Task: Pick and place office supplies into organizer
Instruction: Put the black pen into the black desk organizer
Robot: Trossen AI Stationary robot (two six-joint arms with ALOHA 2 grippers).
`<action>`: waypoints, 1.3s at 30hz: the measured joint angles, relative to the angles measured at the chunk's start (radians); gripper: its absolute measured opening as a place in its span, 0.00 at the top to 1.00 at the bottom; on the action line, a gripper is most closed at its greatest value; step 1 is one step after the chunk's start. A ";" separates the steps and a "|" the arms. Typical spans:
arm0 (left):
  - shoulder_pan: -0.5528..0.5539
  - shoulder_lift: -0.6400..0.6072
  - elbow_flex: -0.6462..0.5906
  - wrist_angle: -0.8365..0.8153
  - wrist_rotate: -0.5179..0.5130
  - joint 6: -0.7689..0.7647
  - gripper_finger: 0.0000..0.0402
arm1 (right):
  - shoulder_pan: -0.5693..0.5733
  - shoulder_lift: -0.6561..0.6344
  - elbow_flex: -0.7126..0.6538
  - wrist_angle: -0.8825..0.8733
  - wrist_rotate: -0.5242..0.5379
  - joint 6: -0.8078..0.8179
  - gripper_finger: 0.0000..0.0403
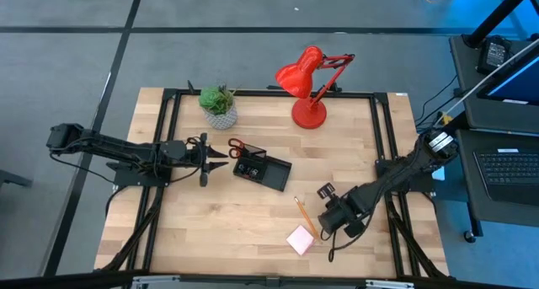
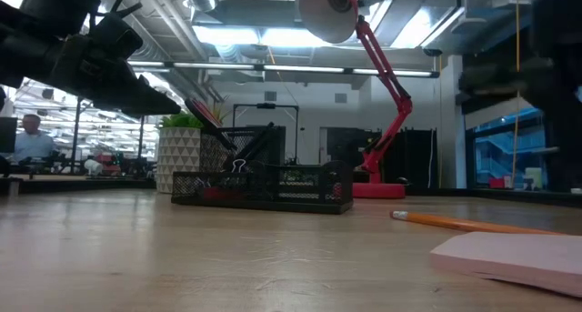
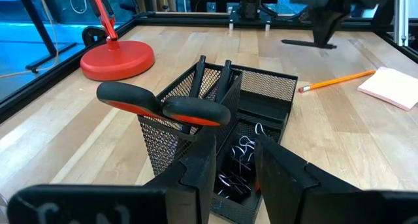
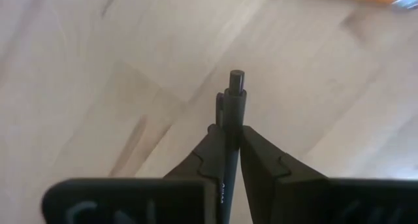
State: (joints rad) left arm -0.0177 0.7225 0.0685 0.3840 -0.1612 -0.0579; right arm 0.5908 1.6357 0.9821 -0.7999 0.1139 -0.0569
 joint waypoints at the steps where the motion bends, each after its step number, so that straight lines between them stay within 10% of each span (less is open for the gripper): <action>1: 0.000 0.000 0.000 0.000 0.000 0.000 0.75 | -0.009 -0.016 0.000 0.011 0.000 0.000 0.90; 18: 0.000 0.000 0.000 -0.009 0.001 0.000 0.75 | -0.156 -0.267 0.000 0.615 0.132 -0.330 0.89; 39: 0.000 0.001 0.000 -0.117 0.007 0.000 0.75 | -0.459 -0.095 0.000 1.256 -0.063 -0.506 0.89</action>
State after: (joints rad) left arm -0.0178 0.7231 0.0689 0.2667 -0.1539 -0.0582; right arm 0.1321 1.5406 0.9825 0.4556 0.0513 -0.5625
